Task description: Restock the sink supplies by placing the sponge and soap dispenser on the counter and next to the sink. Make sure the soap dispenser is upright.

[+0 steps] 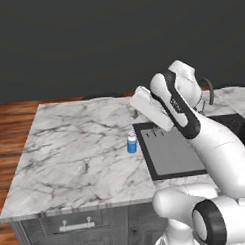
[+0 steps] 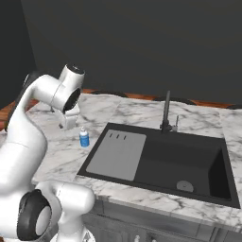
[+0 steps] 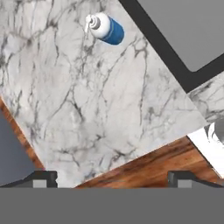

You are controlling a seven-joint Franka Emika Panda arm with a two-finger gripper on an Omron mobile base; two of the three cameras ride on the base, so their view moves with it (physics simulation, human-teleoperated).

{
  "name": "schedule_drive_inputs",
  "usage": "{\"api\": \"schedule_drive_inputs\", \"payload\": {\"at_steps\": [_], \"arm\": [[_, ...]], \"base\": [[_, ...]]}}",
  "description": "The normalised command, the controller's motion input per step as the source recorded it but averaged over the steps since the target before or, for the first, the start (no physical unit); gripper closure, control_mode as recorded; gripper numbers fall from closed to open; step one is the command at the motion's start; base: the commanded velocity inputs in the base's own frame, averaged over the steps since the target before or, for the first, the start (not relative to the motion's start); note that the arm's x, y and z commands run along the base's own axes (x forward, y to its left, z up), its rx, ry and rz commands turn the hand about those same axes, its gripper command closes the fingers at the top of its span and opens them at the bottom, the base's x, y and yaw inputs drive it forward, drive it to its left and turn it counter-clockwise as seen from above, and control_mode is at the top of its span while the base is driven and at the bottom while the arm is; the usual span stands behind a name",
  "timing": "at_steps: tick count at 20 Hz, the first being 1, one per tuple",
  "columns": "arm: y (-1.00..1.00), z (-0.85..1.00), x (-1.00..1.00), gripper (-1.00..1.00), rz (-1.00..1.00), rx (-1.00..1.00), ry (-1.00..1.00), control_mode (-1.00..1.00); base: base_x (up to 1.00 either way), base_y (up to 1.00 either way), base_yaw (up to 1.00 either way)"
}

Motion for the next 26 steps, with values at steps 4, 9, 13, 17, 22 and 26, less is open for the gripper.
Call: {"api": "schedule_drive_inputs", "payload": {"at_steps": [4,9,13,17,22,26], "arm": [[-0.02,-0.18,-0.86,-1.0,0.08,-0.29,-0.32,-1.0],[-0.32,-0.03,-0.91,-1.0,0.12,-0.26,-0.33,-1.0],[-0.5,0.0,-0.76,-1.0,0.1,-0.23,-0.29,-1.0],[-0.39,-0.12,-0.55,-1.0,0.1,-0.2,-0.14,-1.0],[0.16,-0.13,-0.08,-1.0,0.04,-0.12,0.02,-1.0],[0.04,0.0,0.0,-1.0,-0.01,-0.01,0.0,-1.0]], "base": [[0.0,0.0,0.0],[0.0,0.0,0.0],[0.0,0.0,0.0],[0.0,0.0,0.0],[0.0,0.0,0.0],[0.0,0.0,0.0]]}}
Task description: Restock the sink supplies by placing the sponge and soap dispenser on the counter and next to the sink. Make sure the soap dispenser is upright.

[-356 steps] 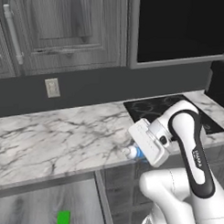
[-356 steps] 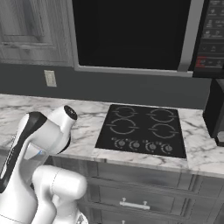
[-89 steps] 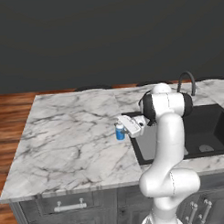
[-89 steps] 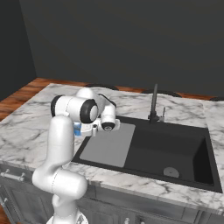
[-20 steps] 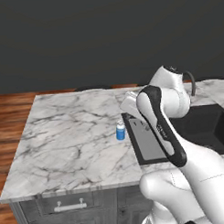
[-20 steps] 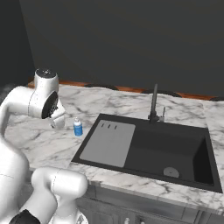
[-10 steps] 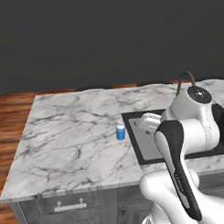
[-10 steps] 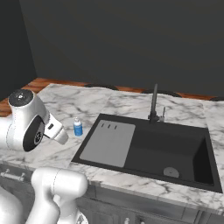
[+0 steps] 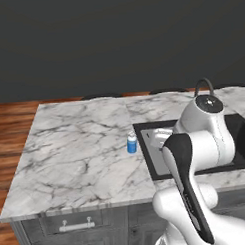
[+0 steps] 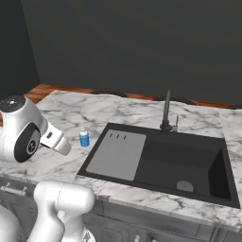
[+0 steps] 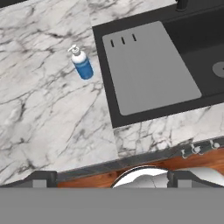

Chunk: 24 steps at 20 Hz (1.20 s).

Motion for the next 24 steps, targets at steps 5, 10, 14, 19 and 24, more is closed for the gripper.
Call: {"api": "schedule_drive_inputs", "payload": {"at_steps": [5,10,14,19,24], "arm": [[0.0,-0.05,-0.07,-1.0,0.0,0.0,0.0,-1.0],[0.0,-0.09,-0.4,-1.0,-0.05,0.01,0.0,-1.0],[0.0,0.0,-0.21,-1.0,-0.04,0.01,-0.01,1.0],[0.0,0.0,0.0,-1.0,0.0,0.0,0.0,1.0],[0.0,0.0,0.0,-1.0,0.0,0.0,0.0,1.0]], "base": [[0.0,0.0,0.0],[0.0,0.0,0.0],[-0.72,0.0,-0.2],[-0.99,0.0,-0.49],[-0.68,0.0,-0.73]]}}
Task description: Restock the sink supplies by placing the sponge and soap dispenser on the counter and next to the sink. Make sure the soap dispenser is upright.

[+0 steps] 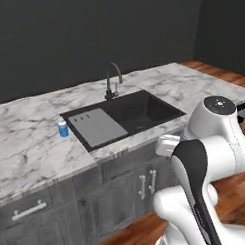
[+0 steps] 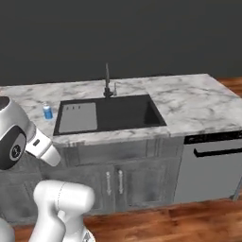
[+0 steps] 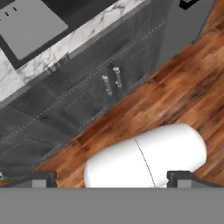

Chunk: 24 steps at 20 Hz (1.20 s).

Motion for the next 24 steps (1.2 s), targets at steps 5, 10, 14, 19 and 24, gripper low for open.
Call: {"api": "schedule_drive_inputs", "payload": {"at_steps": [5,10,14,19,24], "arm": [[0.0,0.0,0.0,-1.0,0.0,0.0,0.0,1.0],[0.0,0.0,0.0,-1.0,0.0,0.0,0.0,1.0],[0.0,0.0,0.0,-1.0,0.0,0.0,0.0,1.0],[0.0,0.0,0.0,-1.0,0.0,0.0,0.0,1.0],[0.0,0.0,0.0,-1.0,0.0,0.0,0.0,1.0]], "base": [[-0.4,0.0,-0.85],[-0.22,0.0,-0.91],[-0.06,0.0,-0.94],[0.0,-0.1,-0.9],[0.0,-0.34,-0.84]]}}
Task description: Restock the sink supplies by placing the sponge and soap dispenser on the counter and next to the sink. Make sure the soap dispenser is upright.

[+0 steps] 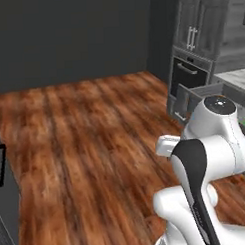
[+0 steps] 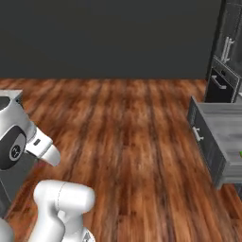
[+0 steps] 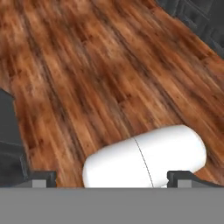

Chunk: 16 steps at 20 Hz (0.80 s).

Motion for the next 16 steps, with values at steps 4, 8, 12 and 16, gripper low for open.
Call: {"api": "schedule_drive_inputs", "payload": {"at_steps": [4,8,12,16], "arm": [[0.0,0.0,0.0,-1.0,0.0,0.0,0.0,1.0],[0.0,0.0,0.0,-1.0,0.0,0.0,0.0,1.0],[0.0,0.0,0.0,-1.0,0.0,0.0,0.0,1.0],[0.0,0.0,0.0,-1.0,0.0,0.0,0.0,1.0]], "base": [[0.07,-0.42,-0.77],[0.31,-0.56,-0.67],[0.46,-0.56,-0.6],[0.63,-0.35,-0.52]]}}
